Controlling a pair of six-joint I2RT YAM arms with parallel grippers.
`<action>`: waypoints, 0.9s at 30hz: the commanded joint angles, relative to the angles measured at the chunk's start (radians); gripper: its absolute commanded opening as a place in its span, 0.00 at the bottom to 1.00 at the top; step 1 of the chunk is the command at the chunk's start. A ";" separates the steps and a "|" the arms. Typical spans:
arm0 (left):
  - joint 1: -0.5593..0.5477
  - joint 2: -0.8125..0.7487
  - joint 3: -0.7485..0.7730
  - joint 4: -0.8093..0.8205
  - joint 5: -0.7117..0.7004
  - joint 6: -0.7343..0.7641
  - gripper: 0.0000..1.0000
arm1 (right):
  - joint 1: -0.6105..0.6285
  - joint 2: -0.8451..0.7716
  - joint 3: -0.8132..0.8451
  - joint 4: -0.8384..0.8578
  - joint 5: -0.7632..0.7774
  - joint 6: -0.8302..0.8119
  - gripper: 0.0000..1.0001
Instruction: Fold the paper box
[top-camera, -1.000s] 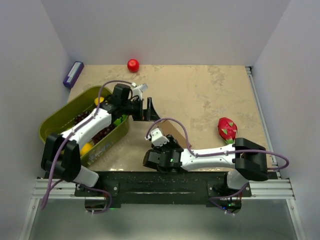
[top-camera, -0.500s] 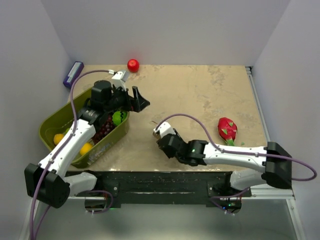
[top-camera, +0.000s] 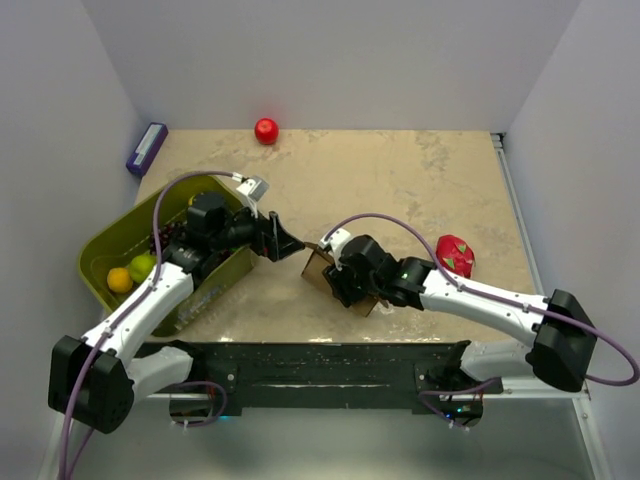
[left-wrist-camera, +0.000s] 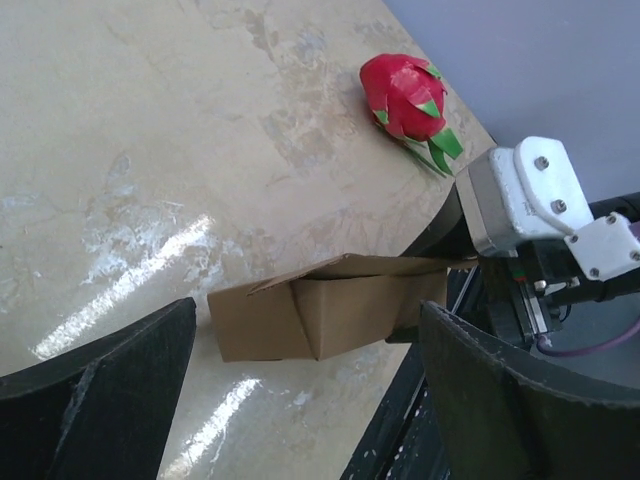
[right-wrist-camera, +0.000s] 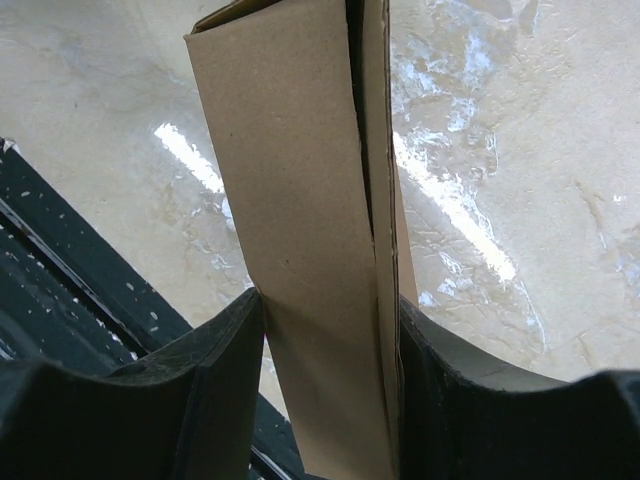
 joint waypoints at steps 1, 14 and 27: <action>-0.035 0.010 -0.021 0.030 -0.067 0.016 0.94 | -0.036 -0.002 0.043 -0.001 -0.095 -0.038 0.38; -0.210 0.088 -0.136 0.139 -0.415 -0.116 0.89 | -0.108 0.080 0.042 0.028 -0.176 -0.061 0.40; -0.210 0.195 -0.201 0.433 -0.418 -0.184 0.80 | -0.131 0.146 0.026 0.064 -0.208 -0.067 0.40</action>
